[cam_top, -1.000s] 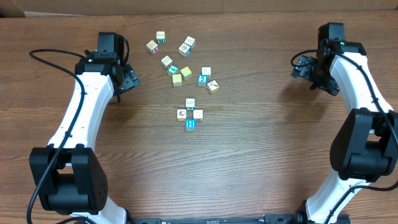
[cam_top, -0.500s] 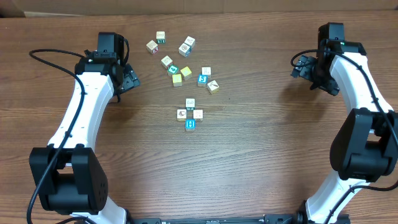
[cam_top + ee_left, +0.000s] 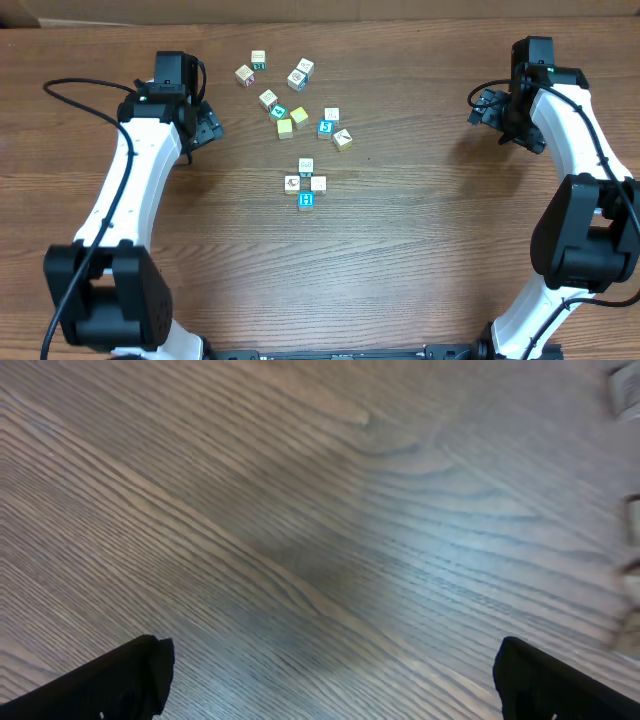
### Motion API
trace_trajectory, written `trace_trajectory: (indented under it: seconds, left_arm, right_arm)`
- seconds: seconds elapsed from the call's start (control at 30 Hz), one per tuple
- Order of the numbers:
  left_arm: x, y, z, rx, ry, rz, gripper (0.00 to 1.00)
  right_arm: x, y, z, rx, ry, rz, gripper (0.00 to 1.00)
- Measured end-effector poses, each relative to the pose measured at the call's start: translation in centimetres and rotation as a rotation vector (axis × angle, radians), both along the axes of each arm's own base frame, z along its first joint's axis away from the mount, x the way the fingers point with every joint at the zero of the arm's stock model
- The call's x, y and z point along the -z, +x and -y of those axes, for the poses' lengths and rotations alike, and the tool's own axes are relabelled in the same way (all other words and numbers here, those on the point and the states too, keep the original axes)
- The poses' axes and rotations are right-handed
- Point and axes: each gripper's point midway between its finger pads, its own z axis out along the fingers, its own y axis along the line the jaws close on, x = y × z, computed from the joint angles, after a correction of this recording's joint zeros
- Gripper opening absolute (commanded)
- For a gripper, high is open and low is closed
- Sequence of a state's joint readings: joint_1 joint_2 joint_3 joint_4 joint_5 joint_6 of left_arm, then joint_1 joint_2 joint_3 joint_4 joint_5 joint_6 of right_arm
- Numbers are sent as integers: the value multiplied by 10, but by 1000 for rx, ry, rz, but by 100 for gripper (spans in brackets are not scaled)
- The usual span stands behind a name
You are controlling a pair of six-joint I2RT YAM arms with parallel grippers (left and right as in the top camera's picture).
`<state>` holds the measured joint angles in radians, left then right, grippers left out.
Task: Form a circle
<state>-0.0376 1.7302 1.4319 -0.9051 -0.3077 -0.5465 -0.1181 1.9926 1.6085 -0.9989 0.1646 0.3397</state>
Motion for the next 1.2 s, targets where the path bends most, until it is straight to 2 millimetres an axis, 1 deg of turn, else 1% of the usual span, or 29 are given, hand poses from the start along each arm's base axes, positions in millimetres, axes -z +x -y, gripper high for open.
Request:
trace_trajectory:
  seconds: [0.07,0.13,0.2,0.4,0.47,0.57,0.77,0.93,1.07,1.2]
  left_arm:
    - [-9,-5,0,0,-1,23,100]
    - [-15,-16,-1,0,-1,39,100]
    - [-17,-31,-1,0,-2,43,99]
    - [-3,-83,-3,0,0,8,100]
    - [0,-96,-4,0,0,5,100]
    - [-1,-111,-4,0,-1,21,99]
    - [-8,-133,-5,0,-3,82,99]
    - [-1,-149,-6,0,-3,82,100]
    - [7,-155,-6,0,-2,56,100]
    - [7,-155,-6,0,-2,56,100]
  right_arm:
    - [0,0,0,0,0,0,100]
    - [0,0,0,0,0,1,100]
    - [0,0,0,0,0,1,100]
    - [0,0,0,1,0,1,100]
    - [0,0,0,0,0,0,100]
    - [0,0,0,0,0,1,100]
    - [0,0,0,0,0,0,100]
    - [0,0,0,0,0,0,100]
    - [0,0,0,0,0,1,100]
    - [0,0,0,1,0,0,100]
